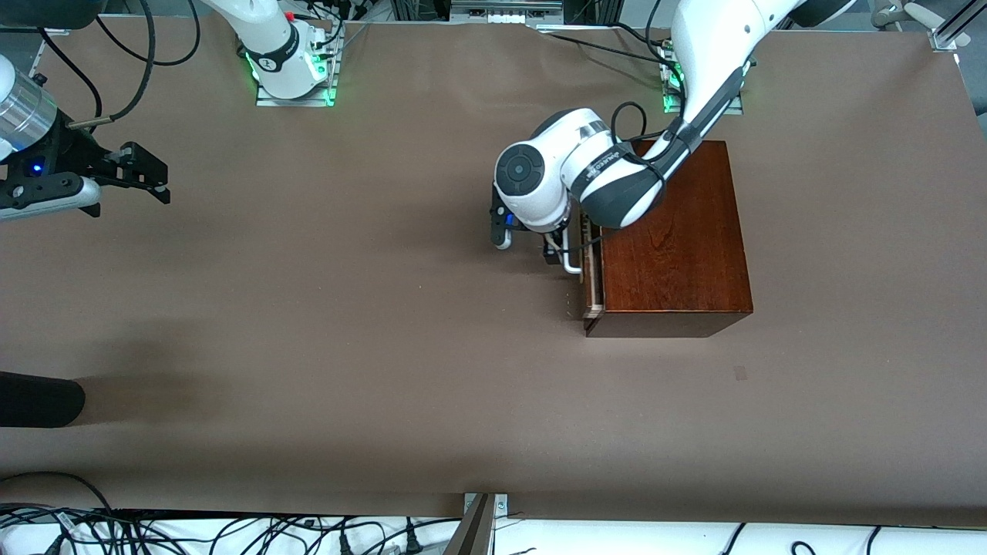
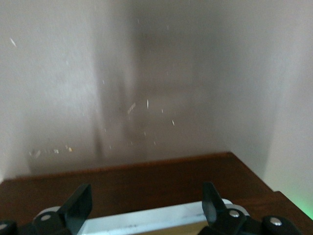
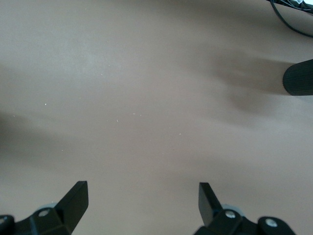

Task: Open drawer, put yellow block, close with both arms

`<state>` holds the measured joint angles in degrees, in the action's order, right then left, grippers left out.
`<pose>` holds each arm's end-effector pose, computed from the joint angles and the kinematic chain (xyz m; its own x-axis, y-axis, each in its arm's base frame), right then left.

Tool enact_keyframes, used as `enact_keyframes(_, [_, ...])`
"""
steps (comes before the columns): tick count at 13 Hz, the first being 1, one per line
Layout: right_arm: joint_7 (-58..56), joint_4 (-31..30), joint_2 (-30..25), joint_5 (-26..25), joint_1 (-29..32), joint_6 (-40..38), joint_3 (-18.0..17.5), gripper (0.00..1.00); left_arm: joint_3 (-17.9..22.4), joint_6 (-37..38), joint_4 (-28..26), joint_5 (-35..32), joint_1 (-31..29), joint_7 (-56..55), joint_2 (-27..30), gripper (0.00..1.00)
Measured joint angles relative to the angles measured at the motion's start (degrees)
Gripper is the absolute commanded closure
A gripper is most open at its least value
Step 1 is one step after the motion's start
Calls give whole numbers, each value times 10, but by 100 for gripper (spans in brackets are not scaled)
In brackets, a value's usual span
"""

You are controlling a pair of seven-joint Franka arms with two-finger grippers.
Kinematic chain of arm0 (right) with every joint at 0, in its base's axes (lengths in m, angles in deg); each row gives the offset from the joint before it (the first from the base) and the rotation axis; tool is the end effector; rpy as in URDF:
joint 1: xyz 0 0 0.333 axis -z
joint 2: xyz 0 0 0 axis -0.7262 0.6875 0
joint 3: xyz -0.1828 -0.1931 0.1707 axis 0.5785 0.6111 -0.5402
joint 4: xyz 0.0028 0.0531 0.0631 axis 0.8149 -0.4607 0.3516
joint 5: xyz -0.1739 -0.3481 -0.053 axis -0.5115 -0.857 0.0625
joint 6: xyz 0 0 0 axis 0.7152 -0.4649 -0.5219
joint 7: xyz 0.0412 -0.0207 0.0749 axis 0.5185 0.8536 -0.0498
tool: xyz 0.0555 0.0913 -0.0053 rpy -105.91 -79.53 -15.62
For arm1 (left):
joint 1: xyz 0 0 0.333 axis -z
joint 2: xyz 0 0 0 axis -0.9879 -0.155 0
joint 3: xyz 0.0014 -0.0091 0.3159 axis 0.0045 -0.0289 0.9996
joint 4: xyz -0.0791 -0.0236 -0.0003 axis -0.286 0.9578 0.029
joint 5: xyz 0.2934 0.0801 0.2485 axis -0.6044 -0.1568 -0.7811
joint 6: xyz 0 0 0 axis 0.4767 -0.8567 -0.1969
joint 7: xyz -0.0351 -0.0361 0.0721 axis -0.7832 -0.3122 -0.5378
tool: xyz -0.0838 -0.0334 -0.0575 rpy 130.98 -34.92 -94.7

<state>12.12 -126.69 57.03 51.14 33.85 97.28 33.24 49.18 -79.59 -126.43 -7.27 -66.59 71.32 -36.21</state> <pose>0.5631 0.0392 0.5960 0.9706 0.2354 0.0510 0.2344 -0.9718 0.0256 0.5082 -0.4221 0.2919 -0.0400 -0.9619 -0.2703 -0.9800 -0.0150 0.1986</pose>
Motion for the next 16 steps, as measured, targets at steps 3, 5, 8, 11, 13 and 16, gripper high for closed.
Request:
enact_keyframes(3, [0,0,0,0,0,0,0,0,0,14,-2,-9,-5,0,6,0])
enact_keyframes(5, [0,0,0,0,0,0,0,0,-1,14,-3,-18,-4,0,7,0])
enact_keyframes(8, [0,1,0,0,0,0,0,0,-2,15,-3,-22,-3,0,7,0])
enact_keyframes(11, [0,1,0,0,0,1,0,0,-2,17,-3,-24,-3,0,7,0])
enact_keyframes(13, [0,1,0,0,0,2,0,0,-3,27,3,-24,-3,1,7,0])
enact_keyframes(16, [1,1,0,0,0,2,0,0,-5,43,14,-24,-2,2,6,0])
